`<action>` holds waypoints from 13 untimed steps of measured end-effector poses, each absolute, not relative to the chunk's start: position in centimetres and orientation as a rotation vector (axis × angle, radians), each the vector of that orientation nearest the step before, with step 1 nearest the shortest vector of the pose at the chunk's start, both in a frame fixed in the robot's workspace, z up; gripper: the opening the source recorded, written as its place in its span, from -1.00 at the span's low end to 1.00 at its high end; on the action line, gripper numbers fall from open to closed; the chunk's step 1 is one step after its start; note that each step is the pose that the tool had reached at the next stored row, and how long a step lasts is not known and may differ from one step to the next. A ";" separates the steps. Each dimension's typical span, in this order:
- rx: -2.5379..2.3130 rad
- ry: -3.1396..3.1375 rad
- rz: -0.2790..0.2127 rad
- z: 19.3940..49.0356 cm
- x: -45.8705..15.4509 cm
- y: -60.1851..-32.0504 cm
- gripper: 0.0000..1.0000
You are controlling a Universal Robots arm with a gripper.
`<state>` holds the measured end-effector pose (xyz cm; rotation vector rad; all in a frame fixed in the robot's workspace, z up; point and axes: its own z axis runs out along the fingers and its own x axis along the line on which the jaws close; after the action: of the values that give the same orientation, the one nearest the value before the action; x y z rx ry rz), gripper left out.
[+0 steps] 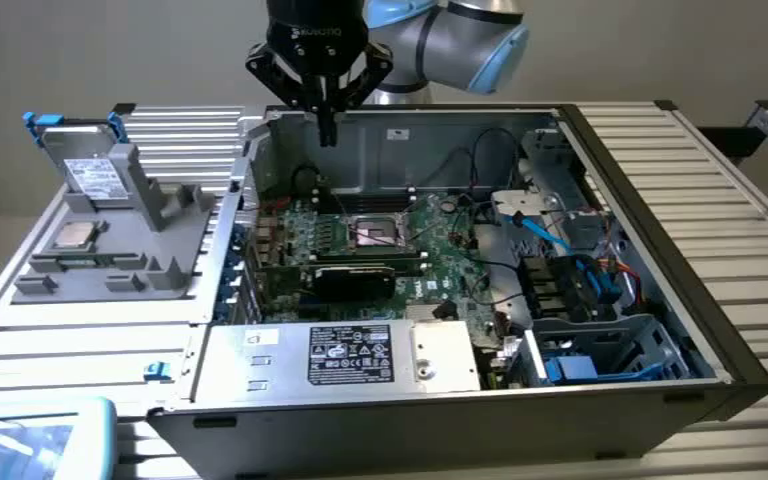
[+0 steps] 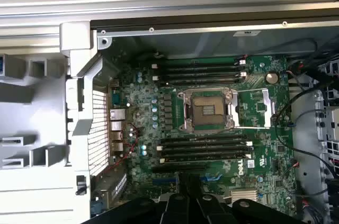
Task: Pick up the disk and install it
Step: 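Reach for the disk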
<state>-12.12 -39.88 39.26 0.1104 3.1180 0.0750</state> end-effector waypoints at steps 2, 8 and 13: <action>0.110 3.118 0.075 39.3 -12.1 -39.9 -0.79; 0.110 3.118 0.075 39.3 -12.1 -39.9 -0.79; 0.111 3.118 0.075 39.3 -12.3 -39.9 -0.79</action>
<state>-12.27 -39.88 39.26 0.1107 3.1180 0.0748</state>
